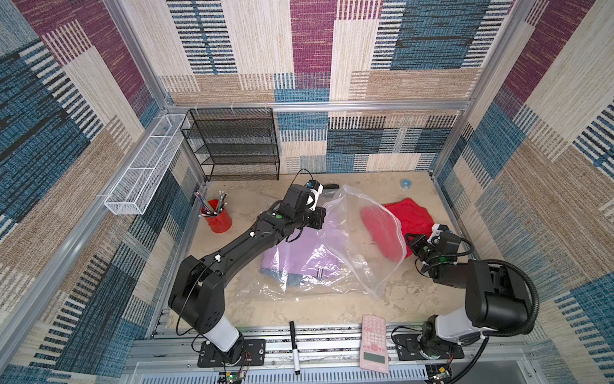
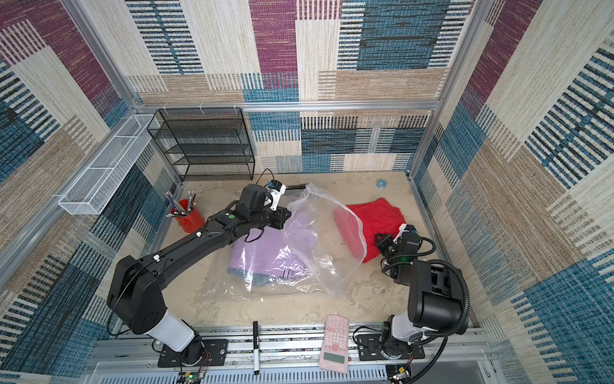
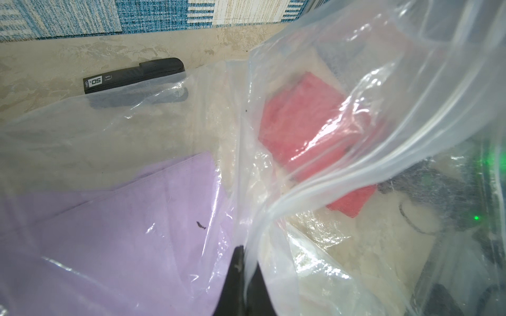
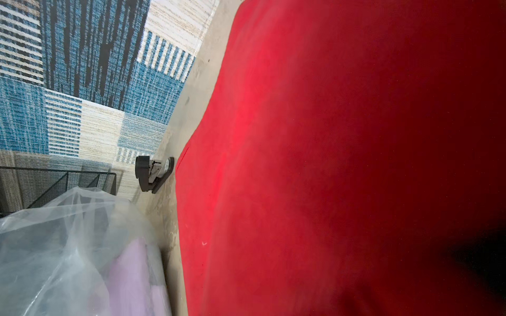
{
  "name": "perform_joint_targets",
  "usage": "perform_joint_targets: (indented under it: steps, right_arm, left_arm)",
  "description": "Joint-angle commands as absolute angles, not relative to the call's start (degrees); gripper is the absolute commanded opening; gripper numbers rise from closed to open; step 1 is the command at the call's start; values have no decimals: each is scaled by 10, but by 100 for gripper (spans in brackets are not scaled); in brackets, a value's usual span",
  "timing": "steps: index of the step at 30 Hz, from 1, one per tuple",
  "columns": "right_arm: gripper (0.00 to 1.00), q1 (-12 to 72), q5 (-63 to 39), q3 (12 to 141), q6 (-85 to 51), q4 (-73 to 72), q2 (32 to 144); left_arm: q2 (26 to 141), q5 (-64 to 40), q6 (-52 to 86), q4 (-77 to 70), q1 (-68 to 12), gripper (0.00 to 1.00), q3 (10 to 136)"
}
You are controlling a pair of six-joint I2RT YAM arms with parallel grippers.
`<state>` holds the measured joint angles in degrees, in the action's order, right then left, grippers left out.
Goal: Take the trousers out of the vacuum bag
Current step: Place the trousers at the center of the board.
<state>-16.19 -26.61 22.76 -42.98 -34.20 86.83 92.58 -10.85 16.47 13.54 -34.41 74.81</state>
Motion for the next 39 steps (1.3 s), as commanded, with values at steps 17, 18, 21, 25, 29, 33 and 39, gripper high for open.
perform_joint_targets:
  steps: [17, 18, 21, 25, 29, 33, 39]
  right_arm:
    - [6, -180, -237, 307, -538, -476, 1042]
    - [7, -180, -236, 308, -535, -476, 1039]
    - [21, -183, -239, 326, -515, -445, 1028]
    - [76, -183, -265, 320, -515, -432, 980]
    - [99, -183, -274, 308, -482, -369, 893]
    - [100, -183, -299, 288, -458, -309, 770]
    - [99, -183, -332, 319, -388, -160, 636]
  left_arm:
    - [925, -105, 150, 149, -344, 0, 767]
    - [925, -103, 151, 149, -344, 0, 768]
    - [925, -106, 149, 151, -344, 0, 771]
    - [928, -109, 150, 155, -345, 0, 778]
    - [938, -118, 153, 154, -345, 0, 792]
    - [950, -128, 153, 156, -347, 0, 813]
    - [967, -132, 149, 162, -352, 0, 842]
